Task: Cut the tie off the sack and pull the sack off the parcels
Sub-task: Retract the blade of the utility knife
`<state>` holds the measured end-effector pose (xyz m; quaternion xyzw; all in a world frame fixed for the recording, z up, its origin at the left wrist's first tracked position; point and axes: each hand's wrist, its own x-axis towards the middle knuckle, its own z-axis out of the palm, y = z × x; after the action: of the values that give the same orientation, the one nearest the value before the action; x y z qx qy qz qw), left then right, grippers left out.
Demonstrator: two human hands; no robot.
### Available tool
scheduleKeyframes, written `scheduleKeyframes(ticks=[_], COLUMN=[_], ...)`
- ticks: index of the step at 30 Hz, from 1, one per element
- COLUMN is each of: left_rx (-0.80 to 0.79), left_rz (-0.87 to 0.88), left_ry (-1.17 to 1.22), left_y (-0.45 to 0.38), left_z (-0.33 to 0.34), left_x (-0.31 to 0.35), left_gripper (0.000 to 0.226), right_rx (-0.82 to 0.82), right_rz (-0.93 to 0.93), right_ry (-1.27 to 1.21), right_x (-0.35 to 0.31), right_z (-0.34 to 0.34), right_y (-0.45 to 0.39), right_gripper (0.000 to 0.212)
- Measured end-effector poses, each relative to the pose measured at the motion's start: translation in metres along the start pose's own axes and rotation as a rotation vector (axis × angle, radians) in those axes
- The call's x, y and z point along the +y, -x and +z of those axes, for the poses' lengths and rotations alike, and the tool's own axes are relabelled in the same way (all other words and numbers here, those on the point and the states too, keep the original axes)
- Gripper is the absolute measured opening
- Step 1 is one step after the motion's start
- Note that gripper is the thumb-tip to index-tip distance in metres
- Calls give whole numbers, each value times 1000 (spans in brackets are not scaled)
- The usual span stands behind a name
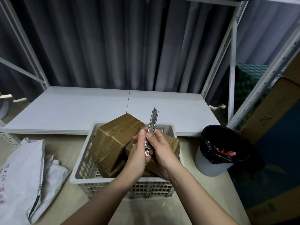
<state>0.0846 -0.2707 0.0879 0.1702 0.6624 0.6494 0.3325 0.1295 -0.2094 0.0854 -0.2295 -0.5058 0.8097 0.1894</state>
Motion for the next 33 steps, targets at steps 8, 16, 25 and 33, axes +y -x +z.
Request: scheduleKeyframes(ticks=[8, 16, 25, 33], left_rx=[-159, -350, -438, -339], left_rz=[-157, -218, -92, 89], left_ry=[-83, 78, -218, -480], left_y=[-12, -11, 19, -10], left_z=[-10, -19, -31, 5], left_x=[5, 3, 26, 37], left_gripper=[40, 28, 24, 18], right_rx=[7, 54, 57, 125], right_rz=[-12, 116, -9, -13], right_ry=[-1, -2, 52, 254], right_x=[4, 9, -17, -41], right_z=[2, 6, 10, -33], right_y=[-2, 1, 31, 9], right_gripper=[15, 14, 21, 31])
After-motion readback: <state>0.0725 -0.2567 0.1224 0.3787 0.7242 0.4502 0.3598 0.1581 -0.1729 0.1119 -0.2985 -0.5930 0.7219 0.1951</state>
